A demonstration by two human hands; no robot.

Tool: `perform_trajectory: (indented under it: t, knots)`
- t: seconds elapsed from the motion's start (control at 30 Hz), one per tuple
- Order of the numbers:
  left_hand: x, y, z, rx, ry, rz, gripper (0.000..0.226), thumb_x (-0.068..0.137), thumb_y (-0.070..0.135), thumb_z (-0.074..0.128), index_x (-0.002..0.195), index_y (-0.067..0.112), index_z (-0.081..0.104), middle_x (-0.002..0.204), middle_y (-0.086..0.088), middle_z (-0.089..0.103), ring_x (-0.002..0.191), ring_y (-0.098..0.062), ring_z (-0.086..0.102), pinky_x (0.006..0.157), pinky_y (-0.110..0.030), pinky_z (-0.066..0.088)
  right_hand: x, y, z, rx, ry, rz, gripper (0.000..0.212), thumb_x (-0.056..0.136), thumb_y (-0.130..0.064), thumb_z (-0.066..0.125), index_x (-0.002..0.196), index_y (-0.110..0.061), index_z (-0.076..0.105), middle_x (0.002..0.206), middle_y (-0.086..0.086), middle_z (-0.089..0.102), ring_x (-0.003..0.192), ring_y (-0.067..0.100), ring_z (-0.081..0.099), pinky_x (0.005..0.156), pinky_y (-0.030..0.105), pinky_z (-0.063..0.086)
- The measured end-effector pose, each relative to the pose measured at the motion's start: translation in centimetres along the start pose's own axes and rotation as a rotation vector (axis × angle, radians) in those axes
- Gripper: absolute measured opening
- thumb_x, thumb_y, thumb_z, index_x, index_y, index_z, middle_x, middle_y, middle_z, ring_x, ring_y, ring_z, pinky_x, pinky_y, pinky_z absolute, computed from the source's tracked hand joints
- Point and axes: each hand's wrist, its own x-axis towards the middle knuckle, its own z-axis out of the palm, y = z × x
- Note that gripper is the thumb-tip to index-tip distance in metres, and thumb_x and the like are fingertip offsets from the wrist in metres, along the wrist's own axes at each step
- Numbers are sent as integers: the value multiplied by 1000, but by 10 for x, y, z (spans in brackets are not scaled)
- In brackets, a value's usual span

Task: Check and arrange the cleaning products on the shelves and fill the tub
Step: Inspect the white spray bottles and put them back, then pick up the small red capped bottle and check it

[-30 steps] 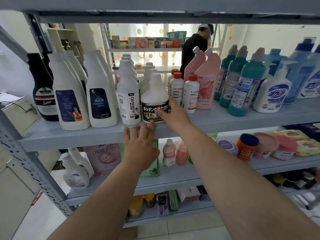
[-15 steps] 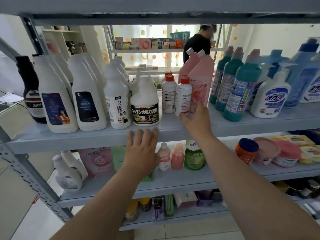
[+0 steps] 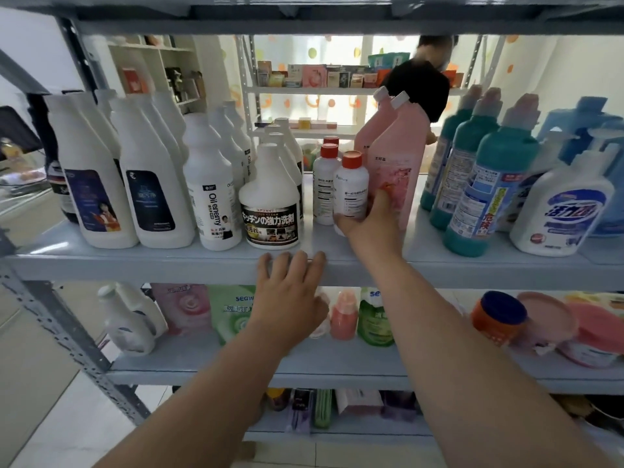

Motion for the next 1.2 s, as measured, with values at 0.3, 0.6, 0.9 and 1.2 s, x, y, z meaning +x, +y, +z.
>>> perform_trajectory:
  t: [0.3,0.6,0.9,1.2]
  knots:
    - [91,35,-61,-1185,-163,-615,9,98,29,59,106,24,60,98,2,63,86,-15,64,76,-40,60,6,14,-57,389,-247,62,40,86,-27,71,119,-45,57,118,-14,69,112,13,66,99,40,53]
    - [122,44,-20,-1666,-305,-678,36,72,38,81,97,18,63,102,-14,65,96,-34,67,89,-63,56,7,40,-68,420,-297,-9,61,72,-56,73,130,-45,57,124,-15,70,115,8,67,102,45,54]
    - [126,49,-17,-1762,-196,-789,17,105,22,52,111,9,60,108,-8,74,103,-28,71,92,-52,58,9,38,-71,375,-319,-81,32,100,-28,64,128,-39,50,111,-23,67,99,-4,66,93,33,56]
    - [127,44,-14,-1908,-204,-858,33,103,23,46,125,4,61,122,-27,68,111,-37,68,96,-54,56,7,36,-76,427,-431,-147,50,99,-10,57,137,-43,48,118,-16,70,104,-3,66,87,18,53]
